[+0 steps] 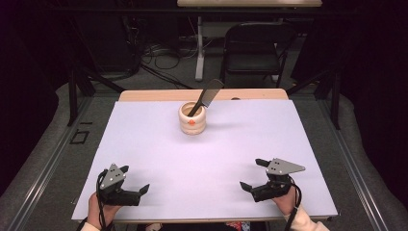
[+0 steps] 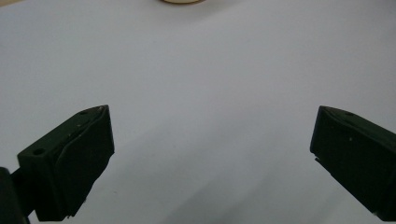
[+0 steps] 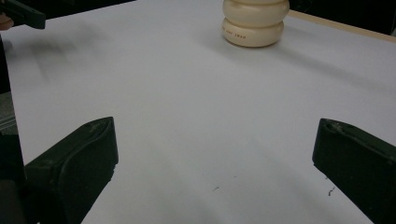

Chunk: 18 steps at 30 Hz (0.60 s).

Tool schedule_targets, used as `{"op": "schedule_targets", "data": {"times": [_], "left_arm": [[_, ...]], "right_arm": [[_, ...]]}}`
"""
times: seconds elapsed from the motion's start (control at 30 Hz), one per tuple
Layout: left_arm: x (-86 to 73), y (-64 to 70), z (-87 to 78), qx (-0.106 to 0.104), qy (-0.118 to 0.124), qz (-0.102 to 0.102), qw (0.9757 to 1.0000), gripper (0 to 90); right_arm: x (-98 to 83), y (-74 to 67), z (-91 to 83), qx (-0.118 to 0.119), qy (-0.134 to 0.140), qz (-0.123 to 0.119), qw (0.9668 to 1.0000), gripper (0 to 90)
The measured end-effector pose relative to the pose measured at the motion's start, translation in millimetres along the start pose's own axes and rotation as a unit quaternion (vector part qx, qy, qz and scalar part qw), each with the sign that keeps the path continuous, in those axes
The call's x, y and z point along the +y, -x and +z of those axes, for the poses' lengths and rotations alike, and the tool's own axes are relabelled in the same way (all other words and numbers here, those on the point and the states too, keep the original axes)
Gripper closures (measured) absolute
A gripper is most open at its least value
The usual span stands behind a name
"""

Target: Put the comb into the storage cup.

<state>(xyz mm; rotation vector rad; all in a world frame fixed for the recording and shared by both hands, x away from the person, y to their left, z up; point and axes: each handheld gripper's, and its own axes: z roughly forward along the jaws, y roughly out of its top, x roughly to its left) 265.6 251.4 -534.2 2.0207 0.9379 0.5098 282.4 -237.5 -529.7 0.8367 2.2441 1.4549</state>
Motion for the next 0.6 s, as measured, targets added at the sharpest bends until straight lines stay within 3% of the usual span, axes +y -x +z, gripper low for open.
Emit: {"op": "schedule_targets", "data": {"times": [0.1,0.3,0.43,0.6], "left_arm": [[-2.3,2.9,0.1,0.003,0.004,0.012,0.9999,0.0],[-2.5,2.5,0.3,0.001,0.009,0.012,0.9999,0.0],[-3.1,-1.0,1.7,-0.006,0.010,0.000,0.9999,0.0],[-2.4,-2.2,3.5,-0.008,0.007,0.005,0.9999,0.0]], "right_arm": [[-0.1,-0.2,0.0,0.000,0.000,0.001,1.0000,0.0],[0.0,-0.8,0.4,0.003,-0.001,-0.001,1.0000,0.0],[-0.2,0.3,0.5,0.003,-0.001,-0.001,1.0000,0.0],[0.1,0.7,-0.1,0.001,0.001,-0.006,1.0000,0.0]]}}
